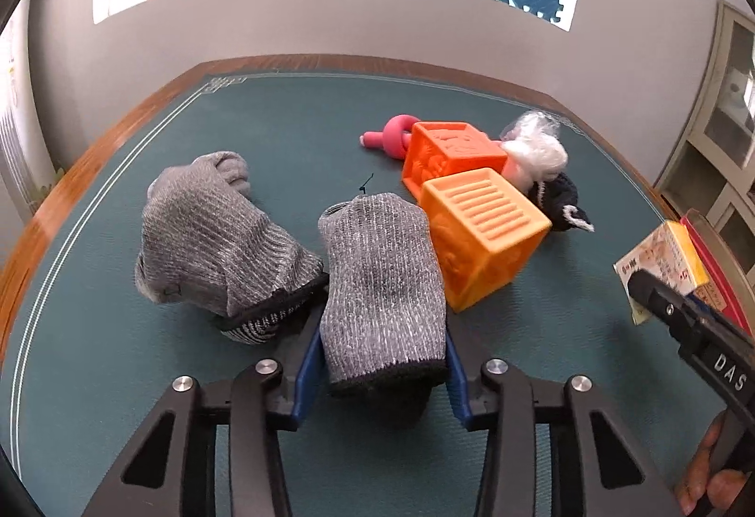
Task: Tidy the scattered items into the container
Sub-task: 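Carry both to the red tin, releasing the grey sock and yellow box inside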
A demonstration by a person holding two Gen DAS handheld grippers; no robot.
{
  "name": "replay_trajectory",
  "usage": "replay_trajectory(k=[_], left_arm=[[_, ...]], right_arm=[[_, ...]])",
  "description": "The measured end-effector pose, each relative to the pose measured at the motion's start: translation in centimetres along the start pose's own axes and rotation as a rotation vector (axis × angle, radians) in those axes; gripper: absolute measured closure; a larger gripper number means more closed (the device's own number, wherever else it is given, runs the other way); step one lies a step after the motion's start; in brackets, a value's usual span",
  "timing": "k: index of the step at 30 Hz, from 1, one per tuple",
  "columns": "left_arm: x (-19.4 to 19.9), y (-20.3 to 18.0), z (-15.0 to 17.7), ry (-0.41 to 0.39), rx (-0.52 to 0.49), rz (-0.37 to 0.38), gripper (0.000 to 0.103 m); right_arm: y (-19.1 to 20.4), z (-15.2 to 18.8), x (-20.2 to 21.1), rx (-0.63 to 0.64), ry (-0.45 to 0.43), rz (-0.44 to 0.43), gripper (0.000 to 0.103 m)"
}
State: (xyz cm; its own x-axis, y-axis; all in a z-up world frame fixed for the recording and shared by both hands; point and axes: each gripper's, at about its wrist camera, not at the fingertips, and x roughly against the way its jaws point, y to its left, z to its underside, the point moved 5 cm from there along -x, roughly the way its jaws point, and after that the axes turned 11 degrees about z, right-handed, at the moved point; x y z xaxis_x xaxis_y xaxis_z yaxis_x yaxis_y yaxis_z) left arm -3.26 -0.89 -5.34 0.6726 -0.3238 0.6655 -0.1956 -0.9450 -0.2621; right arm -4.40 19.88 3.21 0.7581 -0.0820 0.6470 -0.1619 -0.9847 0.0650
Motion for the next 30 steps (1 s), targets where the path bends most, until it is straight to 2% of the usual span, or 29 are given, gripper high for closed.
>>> replay_trajectory(k=[5,17,30], left_arm=[[1.3,-1.2,0.5,-0.038,-0.038,0.014,0.066],[3.3,-5.1,-0.1,-0.110,-0.021,0.132,0.067],[3.4,-15.4,-2.4,-0.137,-0.142,0.285,0.067]], right_arm=[[-0.9,-0.5,1.0,-0.032,-0.045,0.010,0.053],[-4.9,-1.1,4.1,-0.134,-0.168,0.076,0.053],[-13.2,-1.2,8.1,-0.250,-0.270,0.232,0.053]])
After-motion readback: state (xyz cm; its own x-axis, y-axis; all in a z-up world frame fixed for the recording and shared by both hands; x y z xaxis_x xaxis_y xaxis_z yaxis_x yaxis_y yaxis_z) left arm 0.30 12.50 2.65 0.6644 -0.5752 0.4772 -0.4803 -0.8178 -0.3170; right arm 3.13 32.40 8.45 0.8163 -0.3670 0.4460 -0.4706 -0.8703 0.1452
